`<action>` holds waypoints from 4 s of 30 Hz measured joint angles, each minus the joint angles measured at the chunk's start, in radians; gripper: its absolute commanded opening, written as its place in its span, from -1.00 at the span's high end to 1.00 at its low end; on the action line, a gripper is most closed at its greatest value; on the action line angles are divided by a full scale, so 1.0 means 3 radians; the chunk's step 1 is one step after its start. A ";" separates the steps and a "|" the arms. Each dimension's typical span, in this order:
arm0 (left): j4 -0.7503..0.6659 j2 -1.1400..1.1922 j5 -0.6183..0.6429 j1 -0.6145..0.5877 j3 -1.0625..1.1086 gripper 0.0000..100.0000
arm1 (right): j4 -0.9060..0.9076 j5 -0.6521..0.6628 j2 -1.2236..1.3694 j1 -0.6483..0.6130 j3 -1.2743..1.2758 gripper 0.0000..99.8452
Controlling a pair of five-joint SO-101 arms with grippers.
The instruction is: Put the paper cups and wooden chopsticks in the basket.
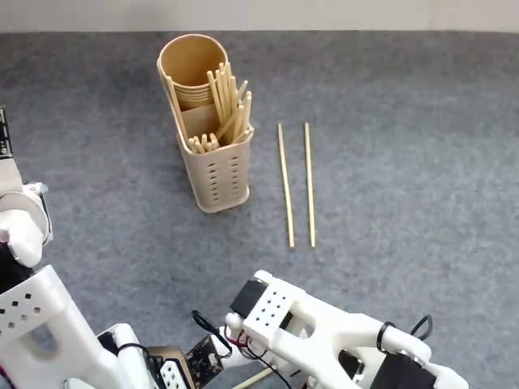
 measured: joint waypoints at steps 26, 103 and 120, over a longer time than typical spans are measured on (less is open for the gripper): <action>0.0000 0.0000 0.0000 0.0000 0.0000 0.67 | -0.0706 -0.0619 -0.0286 0.0010 0.0317 0.99; -0.1002 0.0000 0.0644 0.1335 0.1744 0.67 | -0.1652 -0.3370 -0.0731 0.2230 -0.2854 0.62; -0.1002 0.0000 0.0644 0.1335 0.1744 0.67 | -0.1555 -0.3468 0.0547 0.2496 -0.1897 0.62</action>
